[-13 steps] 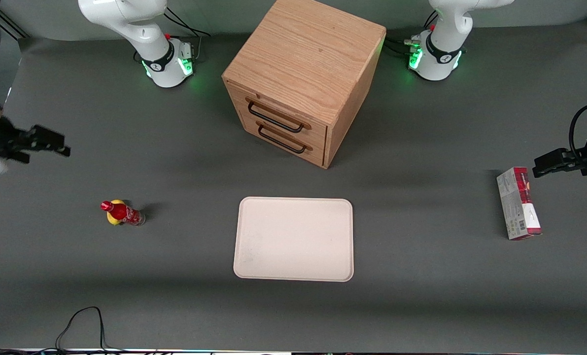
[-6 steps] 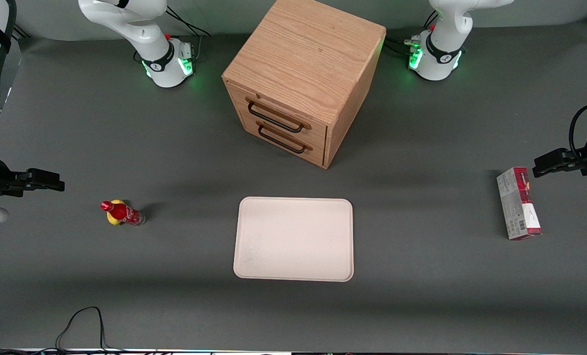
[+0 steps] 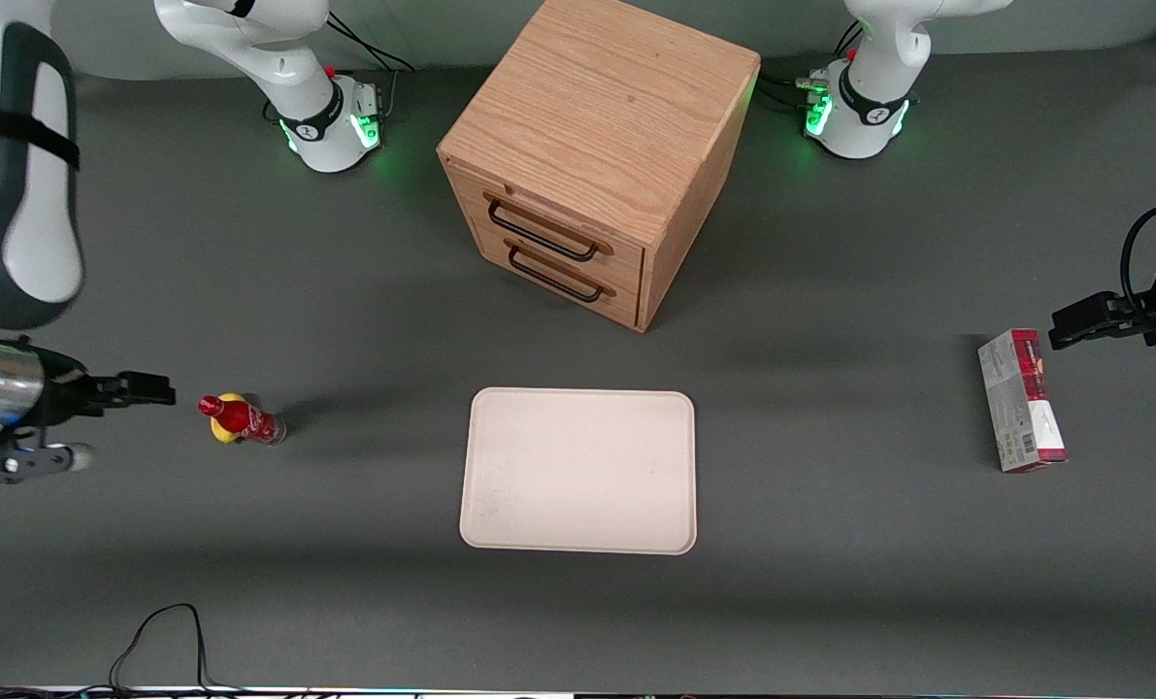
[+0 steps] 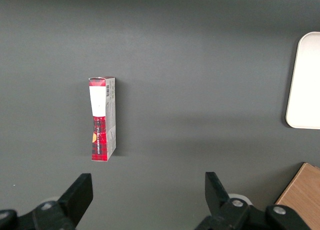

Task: Place coke bottle on tray
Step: 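Lower the open right gripper toward the red Coca-Cola bottle, then close the right gripper around the red Coca-Cola bottle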

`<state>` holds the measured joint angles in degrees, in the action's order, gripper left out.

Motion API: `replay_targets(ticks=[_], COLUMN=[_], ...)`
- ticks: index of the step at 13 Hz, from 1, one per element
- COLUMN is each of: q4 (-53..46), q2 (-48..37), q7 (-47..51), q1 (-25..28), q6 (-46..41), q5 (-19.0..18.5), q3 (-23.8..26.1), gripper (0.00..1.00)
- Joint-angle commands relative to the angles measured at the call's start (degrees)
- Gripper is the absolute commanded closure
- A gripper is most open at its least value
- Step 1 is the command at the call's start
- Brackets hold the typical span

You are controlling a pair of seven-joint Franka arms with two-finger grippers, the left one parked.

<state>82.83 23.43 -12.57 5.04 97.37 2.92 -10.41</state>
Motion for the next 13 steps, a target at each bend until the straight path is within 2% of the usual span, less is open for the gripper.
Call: replay_targets(ticks=[1,4,6,12,13], q4=[10.8,22.2,27.2,29.4,29.4], q2=[-3.3,-5.7,-6.5,-7.1,-7.1], q7=[-2.5,-2.5,-2.7,-2.7,-2.7], q1=[0.3,0.8,0.8,0.8,0.8], q6=[9.0,21.2,26.4,28.6,28.6], q5=[0.7,0.7,0.7,0.7,0.7], q3=[-0.3,-0.3,-0.2,-0.2,-0.2], gripper=[0.00,0.00,0.00,0.01,0.10])
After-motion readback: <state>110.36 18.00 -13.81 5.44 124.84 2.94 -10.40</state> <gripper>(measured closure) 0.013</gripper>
